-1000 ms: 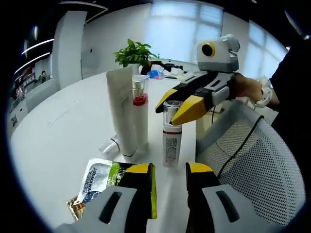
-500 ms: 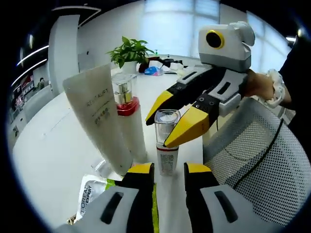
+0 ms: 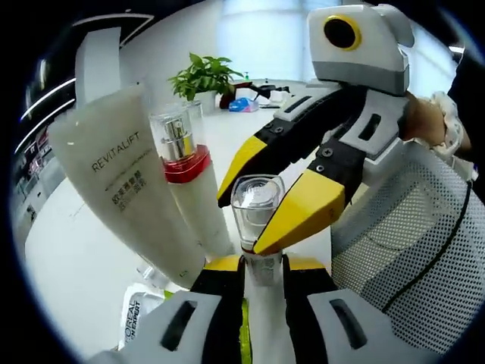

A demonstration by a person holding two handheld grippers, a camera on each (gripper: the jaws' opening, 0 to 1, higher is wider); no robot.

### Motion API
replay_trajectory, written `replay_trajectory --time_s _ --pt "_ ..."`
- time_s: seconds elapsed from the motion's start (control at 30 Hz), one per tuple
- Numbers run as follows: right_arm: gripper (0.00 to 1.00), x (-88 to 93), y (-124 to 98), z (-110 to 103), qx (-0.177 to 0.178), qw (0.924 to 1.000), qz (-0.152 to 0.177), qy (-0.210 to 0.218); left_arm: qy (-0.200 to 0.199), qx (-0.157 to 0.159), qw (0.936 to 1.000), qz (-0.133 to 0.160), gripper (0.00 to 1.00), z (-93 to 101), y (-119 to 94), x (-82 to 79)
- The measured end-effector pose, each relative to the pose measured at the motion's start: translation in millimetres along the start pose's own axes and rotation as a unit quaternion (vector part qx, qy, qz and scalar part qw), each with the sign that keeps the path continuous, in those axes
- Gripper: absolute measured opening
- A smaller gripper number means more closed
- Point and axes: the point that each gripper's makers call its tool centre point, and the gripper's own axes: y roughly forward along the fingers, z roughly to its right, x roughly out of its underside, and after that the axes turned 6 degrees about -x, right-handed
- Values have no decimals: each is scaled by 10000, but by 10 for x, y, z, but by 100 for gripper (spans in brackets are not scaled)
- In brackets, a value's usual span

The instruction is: Arrange the skincare products in the storage area until every visible bottle or jar stands upright without overlapping.

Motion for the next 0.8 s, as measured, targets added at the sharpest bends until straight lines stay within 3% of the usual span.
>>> replay_trajectory --time_s 0.13,0.2,0.3,0.43,0.5,0.8 --pt "22 -4 -10 36 69 9999 -20 -132 -13 -21 10000 64 16 -19 46 -29" --pt "23 -12 -24 66 67 9999 33 91 -29 -22 10000 83 16 -27 59 -38" --pt "32 -49 -54 53 5 9999 124 33 -80 -36 9999 96 16 -42 72 -47" --pt "33 -22 -97 47 -27 10000 19 -13 -65 -53 9999 110 16 -58 76 -55" --pt "32 -1 -130 32 -155 9997 57 187 -98 -103 9998 107 16 -80 75 -55" --pt "28 332 -133 80 -242 9986 -334 339 -131 -438 9990 -11 17 -143 -31 -12"
